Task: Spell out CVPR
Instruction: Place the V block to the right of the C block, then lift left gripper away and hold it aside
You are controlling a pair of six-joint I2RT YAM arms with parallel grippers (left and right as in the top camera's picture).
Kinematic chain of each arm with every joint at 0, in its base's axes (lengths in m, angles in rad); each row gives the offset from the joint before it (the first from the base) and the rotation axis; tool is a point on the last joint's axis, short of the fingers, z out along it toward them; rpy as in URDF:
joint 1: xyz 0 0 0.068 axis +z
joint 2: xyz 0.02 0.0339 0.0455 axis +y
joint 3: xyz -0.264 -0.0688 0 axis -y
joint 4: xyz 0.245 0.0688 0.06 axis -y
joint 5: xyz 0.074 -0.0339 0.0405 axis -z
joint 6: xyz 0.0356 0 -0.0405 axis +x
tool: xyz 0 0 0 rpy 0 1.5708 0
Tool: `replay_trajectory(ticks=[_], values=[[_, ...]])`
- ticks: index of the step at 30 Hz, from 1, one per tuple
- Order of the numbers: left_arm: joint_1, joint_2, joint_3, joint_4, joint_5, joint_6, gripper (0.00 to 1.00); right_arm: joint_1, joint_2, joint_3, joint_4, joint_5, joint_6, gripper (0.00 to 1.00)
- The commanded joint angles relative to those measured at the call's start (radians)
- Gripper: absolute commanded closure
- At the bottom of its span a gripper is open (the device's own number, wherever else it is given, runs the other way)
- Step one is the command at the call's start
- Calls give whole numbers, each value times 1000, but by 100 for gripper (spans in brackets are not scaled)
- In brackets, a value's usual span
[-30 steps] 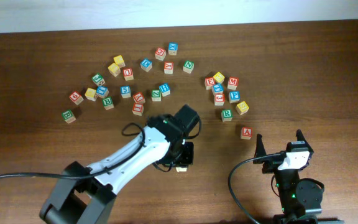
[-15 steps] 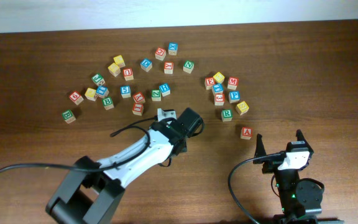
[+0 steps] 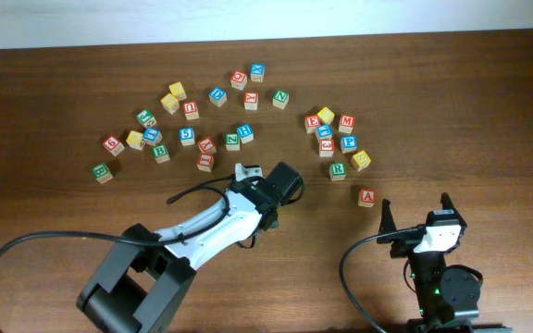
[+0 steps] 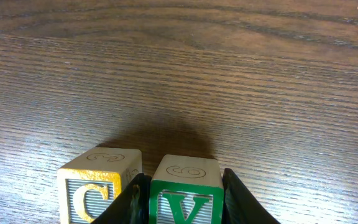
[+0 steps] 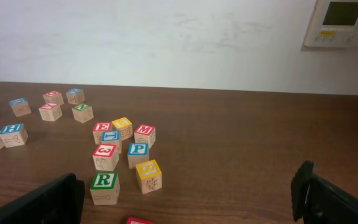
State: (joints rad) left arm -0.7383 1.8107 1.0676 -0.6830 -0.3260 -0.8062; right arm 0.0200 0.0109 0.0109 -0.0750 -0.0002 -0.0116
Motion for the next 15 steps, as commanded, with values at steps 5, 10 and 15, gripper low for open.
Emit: replay_trajectory(ticks=[5,10,15], values=[[-1,9,-6,11,-3,-8,67,-7,-6,-5,-7,5,-6,2],[-1,1,41,-31,-3,-8,60,-7,-6,-5,-7,5,-6,1],[0,-48,105,-104,-3,-8,60,-7,-6,-5,-7,5,-6,2]])
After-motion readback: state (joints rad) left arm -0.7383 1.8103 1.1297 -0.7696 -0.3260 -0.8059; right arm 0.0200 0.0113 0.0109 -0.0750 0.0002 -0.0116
